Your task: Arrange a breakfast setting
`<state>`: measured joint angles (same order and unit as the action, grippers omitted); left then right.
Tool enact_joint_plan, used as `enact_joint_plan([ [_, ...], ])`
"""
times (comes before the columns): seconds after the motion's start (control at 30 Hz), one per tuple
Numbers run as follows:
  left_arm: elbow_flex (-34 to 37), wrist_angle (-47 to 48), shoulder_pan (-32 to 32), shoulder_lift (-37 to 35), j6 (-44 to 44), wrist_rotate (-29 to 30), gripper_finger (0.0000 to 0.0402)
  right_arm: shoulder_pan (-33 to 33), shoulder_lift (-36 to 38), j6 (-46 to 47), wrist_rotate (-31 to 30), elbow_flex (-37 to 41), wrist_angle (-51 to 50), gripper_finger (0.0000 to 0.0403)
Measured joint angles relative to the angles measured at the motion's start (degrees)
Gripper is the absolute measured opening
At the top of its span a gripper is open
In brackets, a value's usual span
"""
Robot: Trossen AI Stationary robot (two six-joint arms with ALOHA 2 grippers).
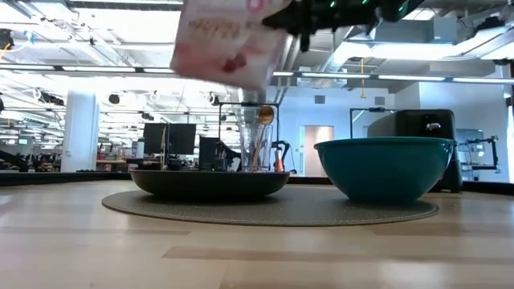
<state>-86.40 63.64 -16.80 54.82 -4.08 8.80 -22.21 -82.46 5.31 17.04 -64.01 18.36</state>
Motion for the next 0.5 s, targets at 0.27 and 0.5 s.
enact_joint_plan([
  [0.27, 12.8, -16.9, -0.1, -8.5, 3.0, -2.3, 0.0312, -0.5, 10.1, 3.5, -0.9, 0.0, -1.4, 0.0023],
  [0.5, 24.5, -37.0, -0.2, -9.6, 11.0, -5.4, 0.0312, -0.5, 15.2, 5.0, -0.9, 0.0, -1.0, 0.0023],
])
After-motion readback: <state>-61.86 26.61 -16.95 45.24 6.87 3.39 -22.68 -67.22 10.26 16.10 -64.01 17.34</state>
